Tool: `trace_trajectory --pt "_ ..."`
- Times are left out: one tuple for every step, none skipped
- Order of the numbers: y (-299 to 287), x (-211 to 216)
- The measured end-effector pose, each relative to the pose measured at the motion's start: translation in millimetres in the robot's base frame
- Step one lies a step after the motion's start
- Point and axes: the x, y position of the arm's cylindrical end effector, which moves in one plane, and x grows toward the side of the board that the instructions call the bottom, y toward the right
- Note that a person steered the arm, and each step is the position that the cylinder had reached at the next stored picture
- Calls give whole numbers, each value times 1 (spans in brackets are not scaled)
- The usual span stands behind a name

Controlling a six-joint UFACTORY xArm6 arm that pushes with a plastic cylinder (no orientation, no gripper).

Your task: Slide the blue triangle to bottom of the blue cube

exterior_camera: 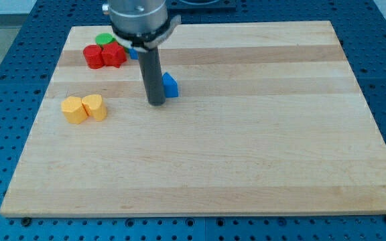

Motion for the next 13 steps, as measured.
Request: trace_trajectory --pt "0 -20" --pt "7 0" --pt "30 -1" --pt "26 -30" --pt "10 -59" --pt "11 -61" --pt "48 -60" --pt "62 -66" --pt "43 -75" --pt "7 -77" --pt "2 -76" --pt "63 -75" --pt "85 -103"
